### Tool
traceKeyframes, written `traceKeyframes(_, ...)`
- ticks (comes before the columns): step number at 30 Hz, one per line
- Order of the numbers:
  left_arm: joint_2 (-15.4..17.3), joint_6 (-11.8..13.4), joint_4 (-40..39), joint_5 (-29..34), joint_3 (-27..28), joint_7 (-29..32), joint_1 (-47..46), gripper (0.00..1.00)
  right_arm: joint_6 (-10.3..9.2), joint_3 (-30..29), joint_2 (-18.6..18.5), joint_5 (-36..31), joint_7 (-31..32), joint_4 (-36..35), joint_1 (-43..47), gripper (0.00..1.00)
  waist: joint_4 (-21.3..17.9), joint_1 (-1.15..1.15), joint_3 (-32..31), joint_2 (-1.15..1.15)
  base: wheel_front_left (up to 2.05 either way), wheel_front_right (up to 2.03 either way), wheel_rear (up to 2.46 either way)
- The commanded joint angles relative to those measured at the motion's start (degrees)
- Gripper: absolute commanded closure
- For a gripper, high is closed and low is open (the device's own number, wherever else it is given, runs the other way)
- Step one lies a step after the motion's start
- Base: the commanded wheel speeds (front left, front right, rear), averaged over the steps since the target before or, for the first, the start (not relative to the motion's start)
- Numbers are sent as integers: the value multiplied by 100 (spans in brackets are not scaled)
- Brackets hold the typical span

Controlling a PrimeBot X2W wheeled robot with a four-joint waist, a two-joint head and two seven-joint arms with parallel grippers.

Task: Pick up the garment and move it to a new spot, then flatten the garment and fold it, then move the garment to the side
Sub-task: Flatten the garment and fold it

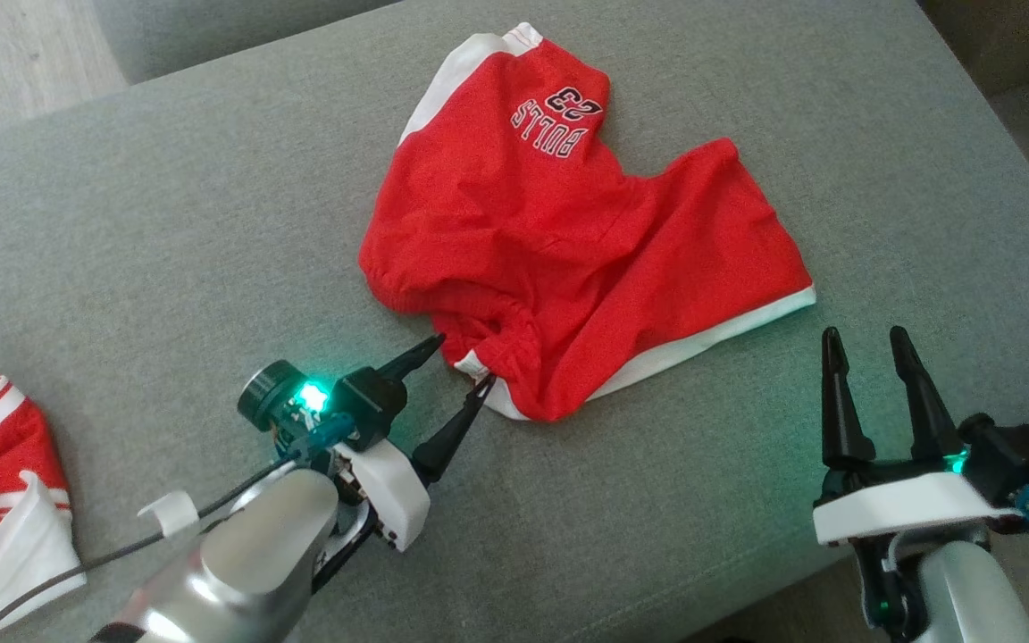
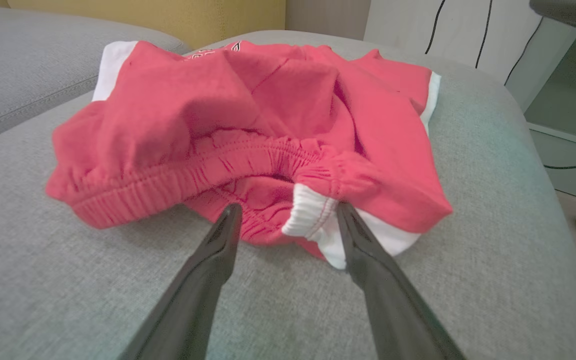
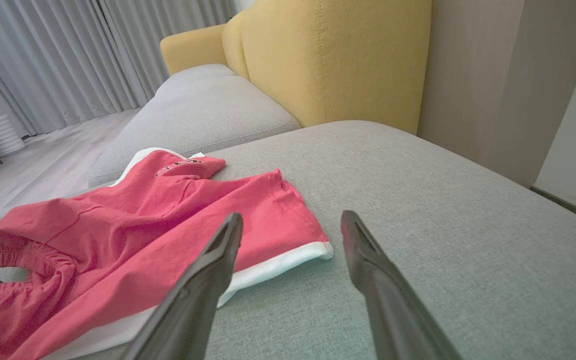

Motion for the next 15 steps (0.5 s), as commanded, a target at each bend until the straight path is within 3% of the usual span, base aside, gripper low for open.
traceKeyframes(1,145,9,-55,-91,82,-83,-296,0,-4,102,-30,38,-69,-147,-146,0,-16,0,2,0,0,0,0)
traceKeyframes(3,151,9,-25,-184,-9,-96,-336,0,-4,90,-30,35,-69,-135,-147,0,-24,0,2,0,0,0,0)
traceKeyframes(4,155,9,-11,-227,-50,-103,-357,28,-4,85,-30,35,-69,-131,-147,0,-24,0,1,0,0,0,0)
traceKeyframes(5,157,9,4,-266,-85,-111,-375,69,-4,81,-30,34,-69,-128,-146,0,-23,0,-3,0,0,0,0)
traceKeyframes(6,157,9,4,-266,-85,-111,-375,69,-4,81,-30,34,-69,-128,-146,0,-23,0,-3,0,0,0,0)
traceKeyframes(7,156,9,16,-304,-112,-120,-392,100,-4,74,-30,31,-69,-121,-143,0,-17,0,-7,0,0,0,0)
traceKeyframes(15,97,17,-35,-474,-112,-202,-433,100,-4,-99,-30,-362,-69,173,-243,0,167,0,-12,0,0,0,0)
